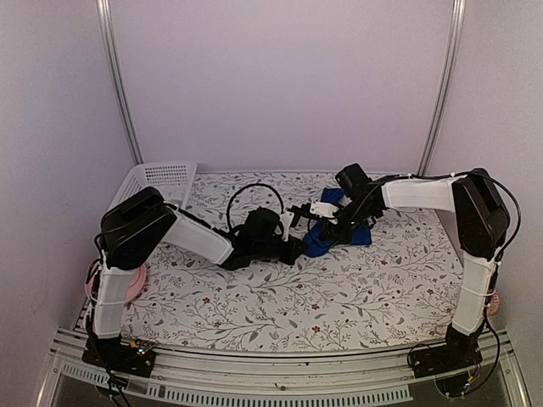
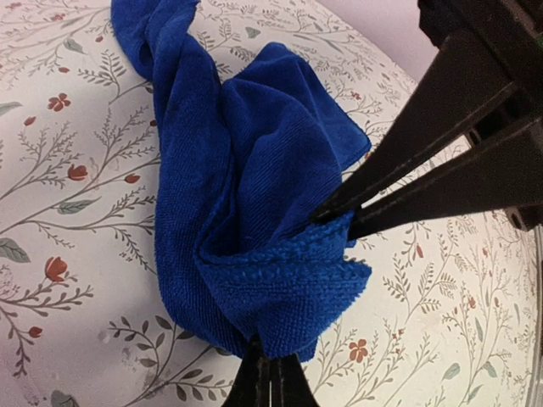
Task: Roll the towels
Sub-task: Pass from the left arm to the right
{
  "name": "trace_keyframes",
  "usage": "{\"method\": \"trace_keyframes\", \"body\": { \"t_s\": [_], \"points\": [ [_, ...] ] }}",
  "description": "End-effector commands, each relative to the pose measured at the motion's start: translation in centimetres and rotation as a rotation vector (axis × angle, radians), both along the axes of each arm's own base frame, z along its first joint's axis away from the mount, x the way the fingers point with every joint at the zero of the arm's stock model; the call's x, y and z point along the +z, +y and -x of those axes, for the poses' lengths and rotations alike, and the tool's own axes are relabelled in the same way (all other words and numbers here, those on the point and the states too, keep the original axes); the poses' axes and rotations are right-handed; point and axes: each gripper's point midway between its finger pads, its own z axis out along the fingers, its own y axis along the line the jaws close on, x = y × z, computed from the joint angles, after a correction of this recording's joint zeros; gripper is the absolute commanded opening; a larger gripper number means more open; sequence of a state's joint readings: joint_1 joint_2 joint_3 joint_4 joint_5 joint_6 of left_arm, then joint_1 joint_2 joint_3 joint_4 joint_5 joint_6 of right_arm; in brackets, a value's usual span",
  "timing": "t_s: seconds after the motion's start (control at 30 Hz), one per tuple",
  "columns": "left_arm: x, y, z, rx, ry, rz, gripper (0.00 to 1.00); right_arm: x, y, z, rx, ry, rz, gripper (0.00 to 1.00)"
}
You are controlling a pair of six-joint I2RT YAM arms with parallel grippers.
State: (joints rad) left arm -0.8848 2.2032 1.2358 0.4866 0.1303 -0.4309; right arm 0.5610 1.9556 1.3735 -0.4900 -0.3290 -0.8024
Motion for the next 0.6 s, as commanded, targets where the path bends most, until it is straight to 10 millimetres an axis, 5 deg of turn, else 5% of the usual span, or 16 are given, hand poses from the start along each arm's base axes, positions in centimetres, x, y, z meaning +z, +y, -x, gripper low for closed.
{"method": "trace_keyframes", "body": {
  "t_s": [0.0,0.13,0.37,0.43,0.47,0.57],
  "points": [
    [1.2,-0.3,-0.6,-0.006,-0.020,0.032,0.00,0.5,-0.2,-0.9,-0.039,-0.048,0.016,0.03],
    [2.4,0.1,-0.1,-0.018,-0.037,0.046,0.06,4.7,-1.0,-2.6,-0.084,-0.179,0.024,0.02],
    [13.1,2.9,2.5,-0.028,-0.188,0.185,0.43,22.9,-2.4,-3.4,-0.116,-0.578,-0.101,0.02],
    [15.7,3.8,3.4,-0.029,-0.233,0.212,0.52,26.1,-2.6,-2.2,-0.085,-0.616,-0.129,0.02],
    [18.3,4.8,4.6,-0.036,-0.299,0.225,0.63,27.9,-2.0,1.3,0.038,-0.603,-0.205,0.02],
    [20.8,5.7,5.7,-0.040,-0.383,0.239,0.68,28.4,-1.3,5.3,0.186,-0.562,-0.299,0.03]
  ]
}}
